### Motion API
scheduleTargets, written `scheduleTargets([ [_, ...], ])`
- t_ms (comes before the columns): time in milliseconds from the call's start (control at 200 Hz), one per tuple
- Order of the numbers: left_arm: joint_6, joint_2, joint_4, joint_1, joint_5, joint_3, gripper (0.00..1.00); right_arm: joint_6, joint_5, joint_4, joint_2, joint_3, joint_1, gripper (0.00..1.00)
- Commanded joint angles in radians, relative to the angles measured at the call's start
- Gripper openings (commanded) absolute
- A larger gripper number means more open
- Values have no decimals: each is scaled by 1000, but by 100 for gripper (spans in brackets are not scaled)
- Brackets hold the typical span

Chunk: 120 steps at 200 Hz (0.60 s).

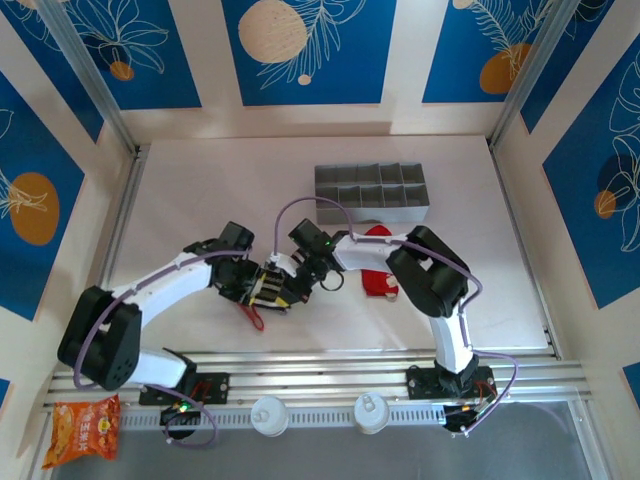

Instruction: Roll the socks

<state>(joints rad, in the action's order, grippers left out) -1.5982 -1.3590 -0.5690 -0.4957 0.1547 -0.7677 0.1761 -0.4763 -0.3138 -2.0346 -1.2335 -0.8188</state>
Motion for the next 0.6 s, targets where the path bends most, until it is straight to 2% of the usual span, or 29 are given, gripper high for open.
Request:
scheduleTargets([
  [0, -13, 70, -9, -16, 29, 15, 50, -66, 31, -155, -46, -9, 13, 0],
  [180, 6, 81, -26, -16, 38, -5, 51, -88, 86, -153, -45, 17, 18, 0],
  [280, 11, 73, -31, -23, 63, -20, 50, -99, 71, -150, -32, 26, 21, 0],
  [385, 17, 64, -110, -42, 76, -49, 47, -112, 57, -139, -22, 28, 26, 0],
  [445, -8, 68, -126, -65, 72, -43, 46, -116, 49, -139, -27, 18, 28, 0],
  [595, -125, 62, -7, -112, 80, 35, 47, -124, 38, -137, -50, -9, 33, 0],
])
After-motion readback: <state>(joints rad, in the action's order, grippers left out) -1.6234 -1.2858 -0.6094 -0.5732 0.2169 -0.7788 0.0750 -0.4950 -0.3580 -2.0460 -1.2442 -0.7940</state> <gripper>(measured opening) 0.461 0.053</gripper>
